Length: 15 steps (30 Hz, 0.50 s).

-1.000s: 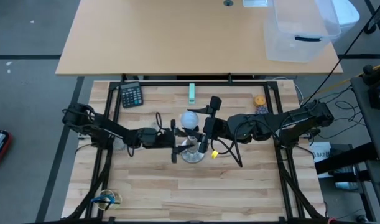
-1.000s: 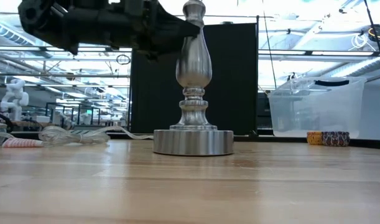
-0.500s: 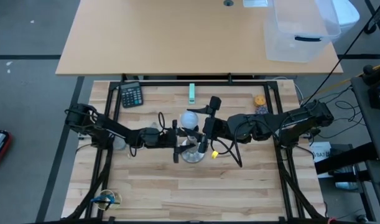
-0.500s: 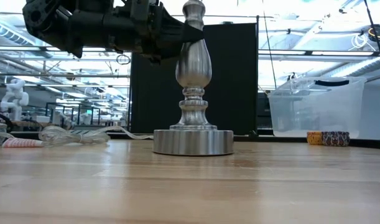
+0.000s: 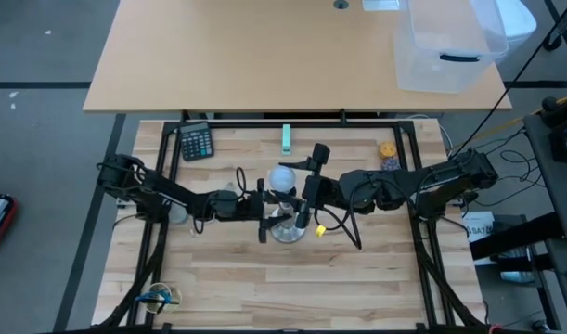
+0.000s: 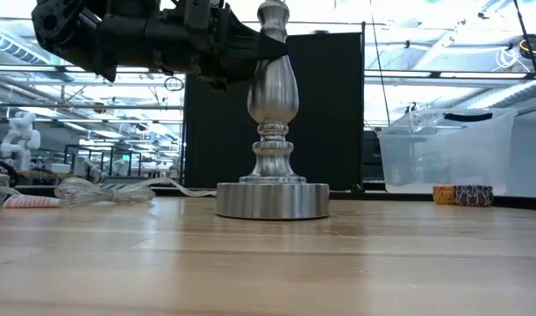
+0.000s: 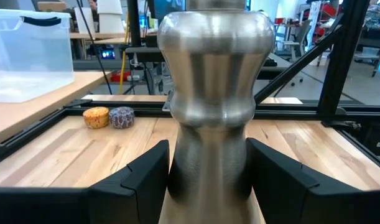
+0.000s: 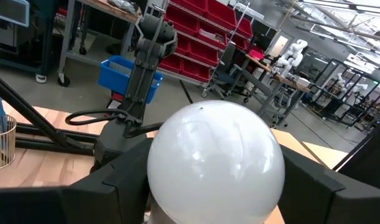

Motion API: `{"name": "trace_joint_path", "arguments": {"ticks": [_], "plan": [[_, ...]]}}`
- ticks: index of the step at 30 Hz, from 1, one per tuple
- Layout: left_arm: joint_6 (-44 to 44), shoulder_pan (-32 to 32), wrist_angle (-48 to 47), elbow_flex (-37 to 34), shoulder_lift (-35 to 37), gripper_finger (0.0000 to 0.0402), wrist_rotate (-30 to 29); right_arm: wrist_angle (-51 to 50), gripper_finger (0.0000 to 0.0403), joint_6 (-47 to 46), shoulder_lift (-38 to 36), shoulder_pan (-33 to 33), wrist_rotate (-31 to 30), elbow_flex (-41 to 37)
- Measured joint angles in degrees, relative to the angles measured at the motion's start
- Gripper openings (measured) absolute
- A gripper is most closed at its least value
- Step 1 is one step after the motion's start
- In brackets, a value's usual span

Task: Screw lightbulb
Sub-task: Insert the white lightbulb into the desk lamp

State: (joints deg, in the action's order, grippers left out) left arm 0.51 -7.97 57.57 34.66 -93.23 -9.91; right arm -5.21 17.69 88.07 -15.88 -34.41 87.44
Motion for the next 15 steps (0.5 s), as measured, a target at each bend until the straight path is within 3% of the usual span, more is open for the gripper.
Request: {"name": "trace_joint_path", "arguments": {"ticks": [11,15], "plan": [[0.0,0.0,0.0,0.0,0.0,0.0210,0.0,0.1,0.0259,0.1,0.0,-0.7,-0.3,0.0],[0.0,0.0,0.0,0.0,0.0,0.0210,0.0,0.1,0.0259,-0.5,0.0,-1.4,-3.0,0.0]]}}
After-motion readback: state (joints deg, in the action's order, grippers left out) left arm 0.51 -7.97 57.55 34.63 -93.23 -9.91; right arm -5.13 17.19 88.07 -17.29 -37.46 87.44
